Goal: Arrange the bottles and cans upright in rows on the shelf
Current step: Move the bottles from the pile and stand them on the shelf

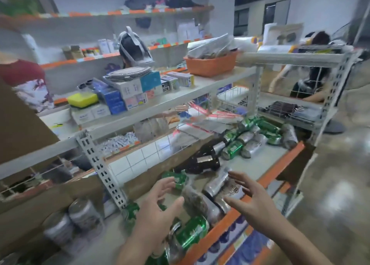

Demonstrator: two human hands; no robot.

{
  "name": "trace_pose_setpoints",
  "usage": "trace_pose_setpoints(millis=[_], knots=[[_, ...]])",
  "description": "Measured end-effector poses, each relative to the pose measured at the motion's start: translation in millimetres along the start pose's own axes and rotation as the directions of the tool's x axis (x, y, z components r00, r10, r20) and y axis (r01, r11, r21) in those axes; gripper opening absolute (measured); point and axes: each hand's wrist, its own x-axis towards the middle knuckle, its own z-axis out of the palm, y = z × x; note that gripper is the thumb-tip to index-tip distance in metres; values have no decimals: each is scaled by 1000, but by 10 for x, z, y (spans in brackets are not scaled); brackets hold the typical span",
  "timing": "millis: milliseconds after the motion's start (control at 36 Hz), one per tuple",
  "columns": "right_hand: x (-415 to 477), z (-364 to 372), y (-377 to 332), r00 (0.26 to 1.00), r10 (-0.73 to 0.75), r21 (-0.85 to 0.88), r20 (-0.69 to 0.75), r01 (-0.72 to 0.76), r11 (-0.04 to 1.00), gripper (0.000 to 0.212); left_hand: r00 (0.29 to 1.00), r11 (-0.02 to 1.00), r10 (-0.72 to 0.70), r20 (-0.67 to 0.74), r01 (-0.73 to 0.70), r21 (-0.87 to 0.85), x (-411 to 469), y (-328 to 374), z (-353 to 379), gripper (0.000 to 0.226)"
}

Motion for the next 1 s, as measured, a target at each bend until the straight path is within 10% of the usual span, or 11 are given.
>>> trace_pose_setpoints(millis=[583, 778, 1000], knots=[[2517, -124, 715, 977, 27, -337, 211, 47, 940, 58, 859, 843, -508, -57, 482, -238, 2231, -698, 1201, 47], [3735, 34, 1372, 852, -63, -486, 520, 356, 798, 67, 698, 730, -682, -216, 639, -242, 2561, -701, 1710, 41], [4187, 108, 1781, 695, -176, -542, 697, 671, 505, 72, 451, 459, -872, -191, 616, -640, 2842, -675, 2270, 64]])
